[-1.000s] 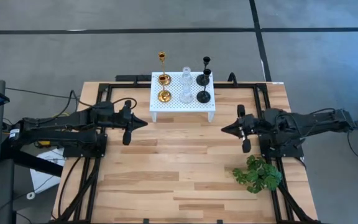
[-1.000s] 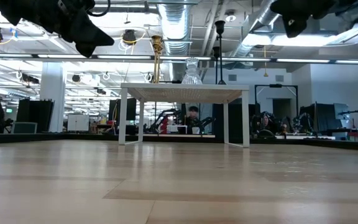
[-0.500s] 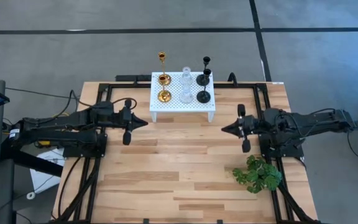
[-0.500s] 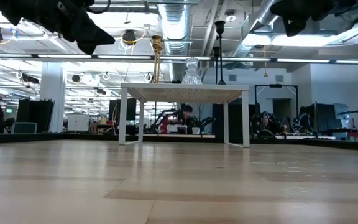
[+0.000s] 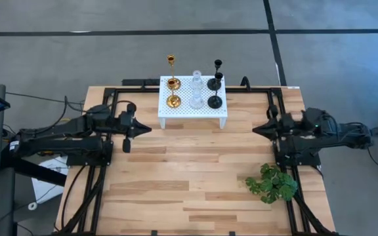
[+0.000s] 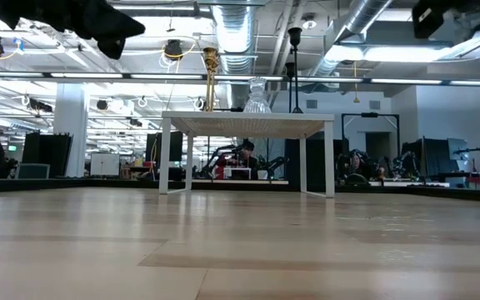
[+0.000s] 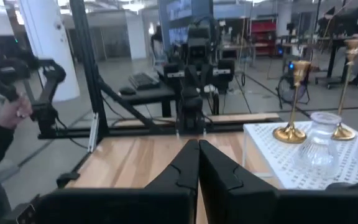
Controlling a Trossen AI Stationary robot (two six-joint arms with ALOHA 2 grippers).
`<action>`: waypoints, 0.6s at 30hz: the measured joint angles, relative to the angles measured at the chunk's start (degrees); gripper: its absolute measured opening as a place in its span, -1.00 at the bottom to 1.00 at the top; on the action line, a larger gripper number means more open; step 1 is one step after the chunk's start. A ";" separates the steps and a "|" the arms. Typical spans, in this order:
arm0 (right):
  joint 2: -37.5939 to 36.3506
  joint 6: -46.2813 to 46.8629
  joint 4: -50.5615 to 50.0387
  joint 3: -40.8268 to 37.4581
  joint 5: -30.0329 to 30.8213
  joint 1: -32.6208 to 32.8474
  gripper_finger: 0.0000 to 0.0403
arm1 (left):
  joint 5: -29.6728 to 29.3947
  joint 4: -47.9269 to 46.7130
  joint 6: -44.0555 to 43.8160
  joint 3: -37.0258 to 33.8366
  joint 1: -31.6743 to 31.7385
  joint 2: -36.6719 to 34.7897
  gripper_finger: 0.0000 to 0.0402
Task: Pick & Place candle stick holders
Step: Return to Home Position
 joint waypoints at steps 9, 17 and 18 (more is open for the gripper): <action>-8.37 0.04 -4.48 -0.02 -1.65 0.00 -1.00 | -0.02 -0.87 0.21 -0.88 0.02 -5.71 -0.93; -13.15 0.02 -7.04 -0.02 -2.93 0.00 -1.00 | 2.53 -1.15 -3.69 -6.79 0.02 -15.86 -0.93; -13.43 0.04 -7.24 -0.02 -2.93 0.00 -1.00 | 3.48 -1.18 -3.96 -7.57 0.02 -17.35 -0.93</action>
